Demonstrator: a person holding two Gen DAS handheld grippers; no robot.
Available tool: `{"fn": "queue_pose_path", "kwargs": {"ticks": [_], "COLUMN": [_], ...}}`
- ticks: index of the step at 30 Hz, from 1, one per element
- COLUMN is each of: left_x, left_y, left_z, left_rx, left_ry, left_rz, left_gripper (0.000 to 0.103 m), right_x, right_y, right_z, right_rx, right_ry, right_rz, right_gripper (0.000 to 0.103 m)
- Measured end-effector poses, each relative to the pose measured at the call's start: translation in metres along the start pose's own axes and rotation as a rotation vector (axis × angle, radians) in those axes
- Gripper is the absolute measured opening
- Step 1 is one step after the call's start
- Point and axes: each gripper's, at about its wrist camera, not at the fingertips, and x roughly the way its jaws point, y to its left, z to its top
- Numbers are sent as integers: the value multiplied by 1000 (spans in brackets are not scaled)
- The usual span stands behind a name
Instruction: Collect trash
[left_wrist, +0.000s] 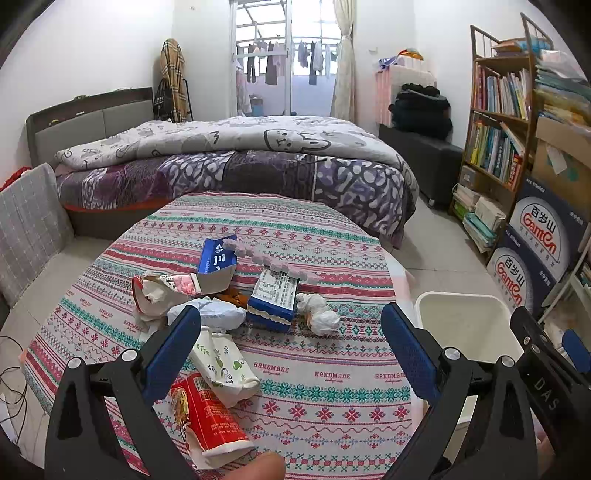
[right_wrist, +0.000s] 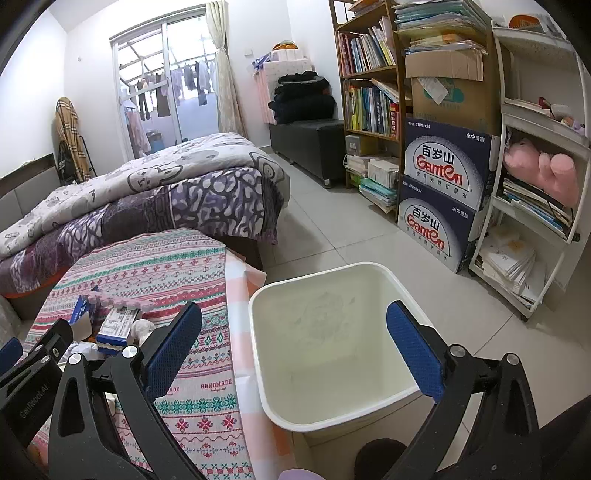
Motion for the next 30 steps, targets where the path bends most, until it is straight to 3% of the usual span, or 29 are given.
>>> {"fn": "queue_pose_path", "kwargs": {"ticks": [4,20,30], "left_x": [3,2,36], "left_y": [1,3,36], "left_z": [-2,0,17], "left_rx": [-1,21,16], "left_ry": [30,-41,192], "left_rz": [3,38,124], "left_gripper": [95,95,95], "right_x": [0,-2,26], "right_y": [-2,-2,36], "right_z": [2,-1,5], "right_rx": [1,11,-23], "right_ry": [-1,7,205], "right_rz": [1,10,98], "right_gripper": [96,96,96]}}
